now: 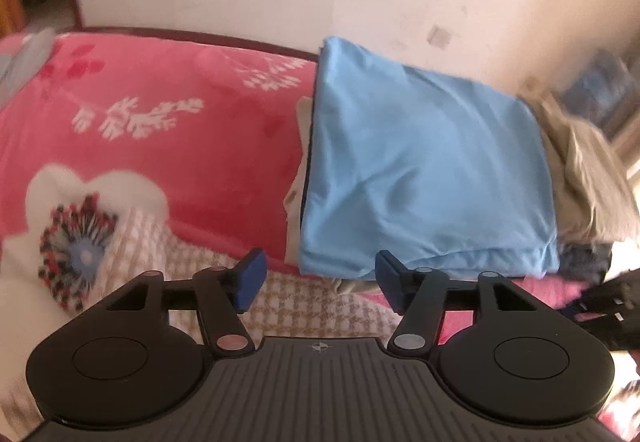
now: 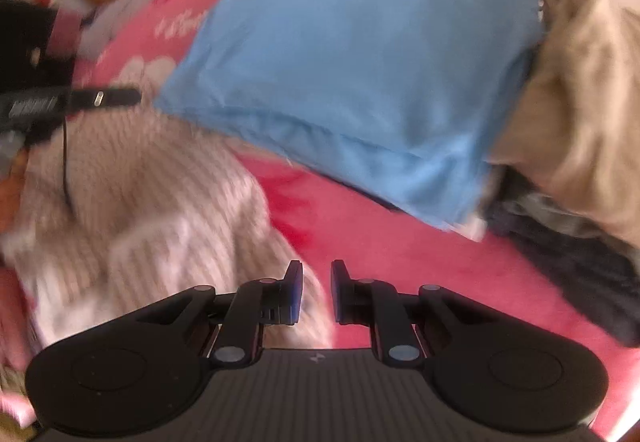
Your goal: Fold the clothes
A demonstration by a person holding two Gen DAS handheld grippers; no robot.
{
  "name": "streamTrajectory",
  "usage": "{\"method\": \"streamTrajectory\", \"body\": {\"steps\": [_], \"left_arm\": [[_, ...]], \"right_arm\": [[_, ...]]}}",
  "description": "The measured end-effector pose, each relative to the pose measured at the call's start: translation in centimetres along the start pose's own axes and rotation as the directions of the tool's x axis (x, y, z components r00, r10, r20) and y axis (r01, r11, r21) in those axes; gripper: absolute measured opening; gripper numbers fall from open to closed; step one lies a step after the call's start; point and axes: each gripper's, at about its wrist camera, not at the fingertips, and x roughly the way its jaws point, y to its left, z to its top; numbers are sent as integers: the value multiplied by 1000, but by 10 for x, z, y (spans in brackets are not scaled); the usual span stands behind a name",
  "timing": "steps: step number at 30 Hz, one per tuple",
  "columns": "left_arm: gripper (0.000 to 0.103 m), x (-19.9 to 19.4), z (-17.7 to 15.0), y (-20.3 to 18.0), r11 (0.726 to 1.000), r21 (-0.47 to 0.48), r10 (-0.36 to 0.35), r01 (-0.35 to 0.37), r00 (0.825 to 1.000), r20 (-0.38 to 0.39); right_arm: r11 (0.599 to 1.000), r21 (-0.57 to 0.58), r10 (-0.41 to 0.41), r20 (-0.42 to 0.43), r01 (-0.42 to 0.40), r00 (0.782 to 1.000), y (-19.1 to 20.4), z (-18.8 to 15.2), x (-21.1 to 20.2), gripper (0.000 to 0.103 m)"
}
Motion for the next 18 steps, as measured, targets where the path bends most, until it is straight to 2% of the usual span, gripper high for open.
{"method": "streamTrajectory", "body": {"steps": [4,7,9,10,15,18], "left_arm": [[61,51,-5,5,990,138,7,13,990,-144],[62,89,-9,8,971,237,25,36,968,-248],[65,93,-16,23,982,172,-25,72,965,-262],[65,90,-21,25,982,172,-26,74,963,-269],[65,69,-54,26,971,233,27,48,951,-309],[65,57,-73,27,962,270,59,34,942,-330]], "right_arm": [[986,164,-33,43,26,999,17,3,57,16],[942,333,-51,12,44,999,15,-14,98,16],[926,376,-48,26,34,999,22,-29,103,17],[922,386,-50,40,31,998,26,-35,102,18],[870,488,101,-32,-73,994,49,-72,110,16],[846,526,187,-130,-92,974,77,-108,123,15]]}}
